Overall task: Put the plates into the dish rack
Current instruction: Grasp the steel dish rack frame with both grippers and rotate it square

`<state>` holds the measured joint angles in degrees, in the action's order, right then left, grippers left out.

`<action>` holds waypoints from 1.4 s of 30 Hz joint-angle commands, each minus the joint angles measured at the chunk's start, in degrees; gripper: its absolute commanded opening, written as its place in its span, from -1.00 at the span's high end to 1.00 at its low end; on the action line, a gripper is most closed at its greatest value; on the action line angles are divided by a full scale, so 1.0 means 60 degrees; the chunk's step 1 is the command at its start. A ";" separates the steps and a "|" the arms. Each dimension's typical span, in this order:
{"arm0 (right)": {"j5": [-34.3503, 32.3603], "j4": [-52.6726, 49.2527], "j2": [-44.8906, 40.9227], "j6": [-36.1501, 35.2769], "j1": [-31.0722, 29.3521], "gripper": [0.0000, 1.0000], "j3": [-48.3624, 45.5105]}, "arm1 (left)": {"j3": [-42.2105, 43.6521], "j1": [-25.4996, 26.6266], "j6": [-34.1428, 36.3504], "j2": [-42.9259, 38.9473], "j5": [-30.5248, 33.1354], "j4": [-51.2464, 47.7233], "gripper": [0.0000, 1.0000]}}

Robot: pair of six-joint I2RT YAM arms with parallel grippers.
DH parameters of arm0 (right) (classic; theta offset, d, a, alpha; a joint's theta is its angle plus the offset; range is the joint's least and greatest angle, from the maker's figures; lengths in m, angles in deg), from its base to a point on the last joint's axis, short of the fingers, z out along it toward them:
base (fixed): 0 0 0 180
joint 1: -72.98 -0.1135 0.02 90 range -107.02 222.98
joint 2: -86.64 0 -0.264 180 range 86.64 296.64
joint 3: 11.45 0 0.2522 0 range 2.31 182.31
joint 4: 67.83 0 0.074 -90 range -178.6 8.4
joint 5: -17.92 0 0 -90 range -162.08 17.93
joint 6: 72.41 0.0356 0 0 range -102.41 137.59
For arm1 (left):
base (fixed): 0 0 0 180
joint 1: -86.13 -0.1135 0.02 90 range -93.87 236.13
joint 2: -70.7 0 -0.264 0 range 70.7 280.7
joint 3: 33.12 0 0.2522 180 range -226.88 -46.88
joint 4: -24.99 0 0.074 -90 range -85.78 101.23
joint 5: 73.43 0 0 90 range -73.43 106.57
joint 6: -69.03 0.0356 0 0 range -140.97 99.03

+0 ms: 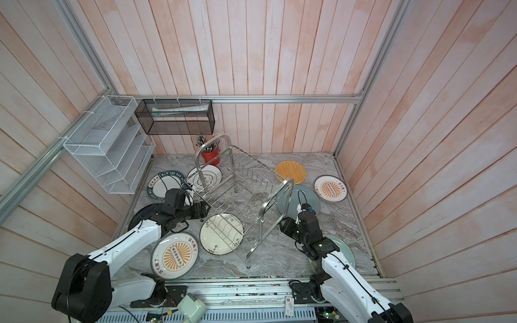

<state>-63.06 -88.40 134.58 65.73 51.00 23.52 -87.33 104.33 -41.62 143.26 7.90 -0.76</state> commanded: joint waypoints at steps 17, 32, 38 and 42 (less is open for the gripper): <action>0.1268 0.2864 0.4793 -0.2264 0.1618 0.05 0.2954 | -0.0103 0.0101 -0.0316 0.0332 -0.0204 0.1080 -0.58; 0.2161 0.3700 0.7783 -0.2047 0.2373 0.03 0.5665 | -0.0756 0.1347 -0.0787 0.1266 0.0444 0.1477 -0.51; 0.2538 0.3746 0.8939 -0.1935 0.2520 0.03 0.6850 | -0.1348 0.1968 -0.1258 0.1849 0.1003 0.1670 -0.49; 0.2588 0.3827 0.9422 -0.1764 0.2662 0.02 0.7383 | -0.1621 0.2347 -0.1471 0.2026 0.1627 0.1593 -0.50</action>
<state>-52.39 -67.42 189.66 54.02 67.79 65.03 -94.60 115.91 -51.10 154.69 17.04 6.56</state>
